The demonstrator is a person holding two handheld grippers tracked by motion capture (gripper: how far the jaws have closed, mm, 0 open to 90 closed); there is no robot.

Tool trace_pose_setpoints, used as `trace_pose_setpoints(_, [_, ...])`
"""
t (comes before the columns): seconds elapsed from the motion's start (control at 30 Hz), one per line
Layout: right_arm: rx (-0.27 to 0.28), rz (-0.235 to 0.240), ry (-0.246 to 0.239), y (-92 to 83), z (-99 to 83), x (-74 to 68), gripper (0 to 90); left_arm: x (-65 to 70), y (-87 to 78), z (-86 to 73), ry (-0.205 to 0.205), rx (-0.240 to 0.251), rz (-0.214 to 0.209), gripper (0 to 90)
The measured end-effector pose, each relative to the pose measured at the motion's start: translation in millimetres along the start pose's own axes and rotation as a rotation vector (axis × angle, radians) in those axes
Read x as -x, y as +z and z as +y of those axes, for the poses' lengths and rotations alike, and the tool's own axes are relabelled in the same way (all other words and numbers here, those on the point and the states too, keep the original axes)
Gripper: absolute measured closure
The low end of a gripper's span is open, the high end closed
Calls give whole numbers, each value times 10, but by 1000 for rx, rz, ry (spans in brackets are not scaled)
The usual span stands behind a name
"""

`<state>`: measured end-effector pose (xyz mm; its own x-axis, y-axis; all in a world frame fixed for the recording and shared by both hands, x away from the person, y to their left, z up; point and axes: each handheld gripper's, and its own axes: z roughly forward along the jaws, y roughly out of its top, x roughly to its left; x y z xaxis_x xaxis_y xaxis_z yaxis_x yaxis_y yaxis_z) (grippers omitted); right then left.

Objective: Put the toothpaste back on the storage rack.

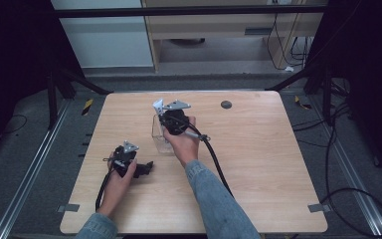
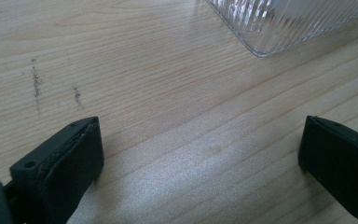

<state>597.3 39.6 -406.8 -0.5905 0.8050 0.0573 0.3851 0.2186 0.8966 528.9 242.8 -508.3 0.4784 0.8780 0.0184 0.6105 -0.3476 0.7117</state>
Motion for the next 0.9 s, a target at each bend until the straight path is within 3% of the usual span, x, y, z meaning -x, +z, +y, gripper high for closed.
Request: trace_pose_setpoints(0.9, [-13,-14,-17,73,32,-66,791,-1,-1,0,1,-1,0,0])
